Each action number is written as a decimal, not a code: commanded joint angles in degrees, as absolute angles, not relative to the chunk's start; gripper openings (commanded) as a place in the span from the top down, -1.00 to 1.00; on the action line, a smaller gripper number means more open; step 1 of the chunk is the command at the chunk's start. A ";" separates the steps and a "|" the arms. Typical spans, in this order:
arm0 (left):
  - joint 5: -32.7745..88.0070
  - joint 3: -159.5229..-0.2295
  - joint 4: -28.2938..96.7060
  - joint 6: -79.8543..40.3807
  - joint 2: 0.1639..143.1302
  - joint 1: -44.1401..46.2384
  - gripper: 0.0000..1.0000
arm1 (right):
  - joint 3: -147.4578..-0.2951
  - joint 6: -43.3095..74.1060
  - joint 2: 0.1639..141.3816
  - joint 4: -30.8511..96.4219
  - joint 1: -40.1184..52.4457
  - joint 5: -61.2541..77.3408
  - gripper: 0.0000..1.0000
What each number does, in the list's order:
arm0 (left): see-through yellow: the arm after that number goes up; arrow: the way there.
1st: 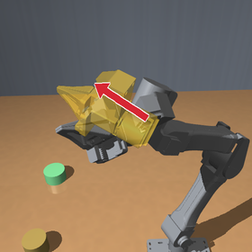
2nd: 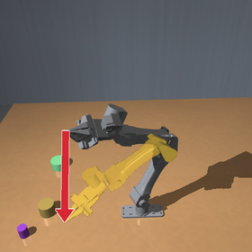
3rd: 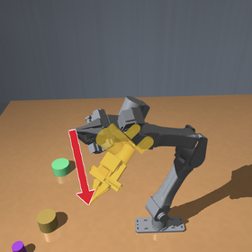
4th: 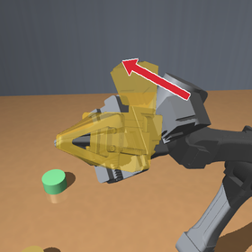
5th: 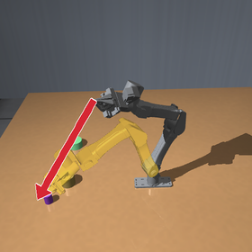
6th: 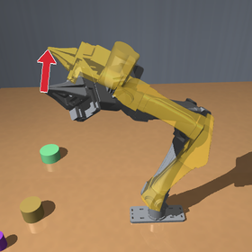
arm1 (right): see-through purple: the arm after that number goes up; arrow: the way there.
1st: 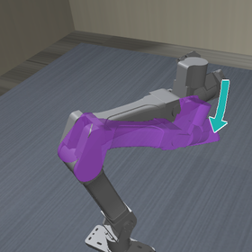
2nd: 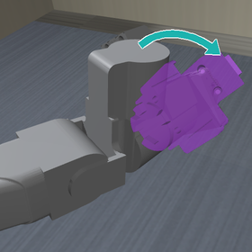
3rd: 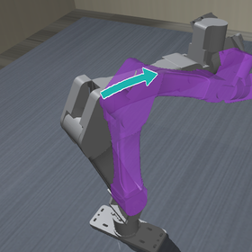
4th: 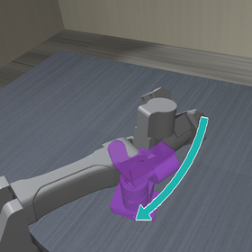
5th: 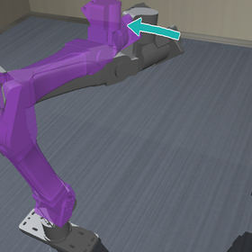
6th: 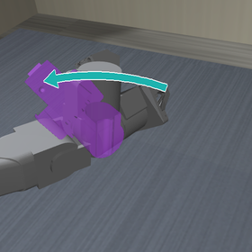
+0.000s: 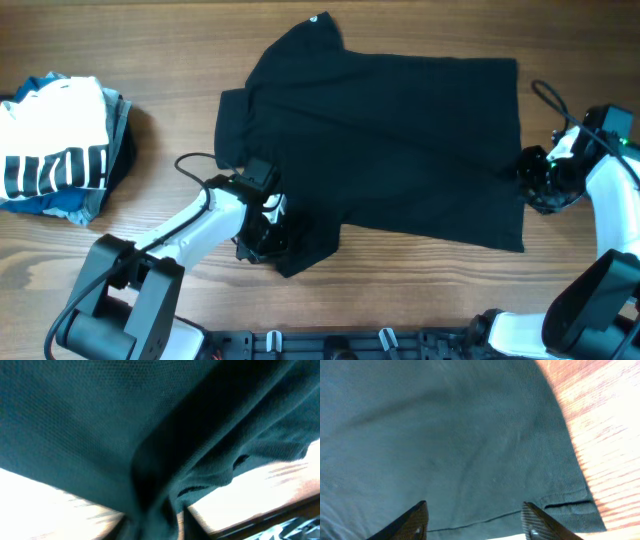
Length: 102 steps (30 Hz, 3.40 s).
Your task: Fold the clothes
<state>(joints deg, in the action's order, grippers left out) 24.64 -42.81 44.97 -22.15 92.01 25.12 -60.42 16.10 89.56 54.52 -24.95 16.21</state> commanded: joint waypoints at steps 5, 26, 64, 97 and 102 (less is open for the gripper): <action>26.98 -45.19 52.90 -19.70 90.26 13.34 0.92 | -49.36 17.23 88.84 52.03 -24.73 14.63 -0.28; 22.46 -45.84 55.22 -18.41 69.93 1.58 0.92 | -43.66 18.76 87.94 49.71 -25.58 7.75 0.91; 17.89 -45.84 -5.67 -13.67 86.41 9.02 0.78 | -49.23 41.58 88.38 21.15 -25.52 25.10 0.82; 0.67 -45.08 17.45 -19.86 94.61 -0.99 0.92 | -36.82 16.47 89.06 19.16 -24.03 26.81 -0.43; 1.06 -45.08 17.87 -19.99 90.89 -1.78 0.92 | -36.82 16.16 89.06 21.56 -18.90 28.29 -0.18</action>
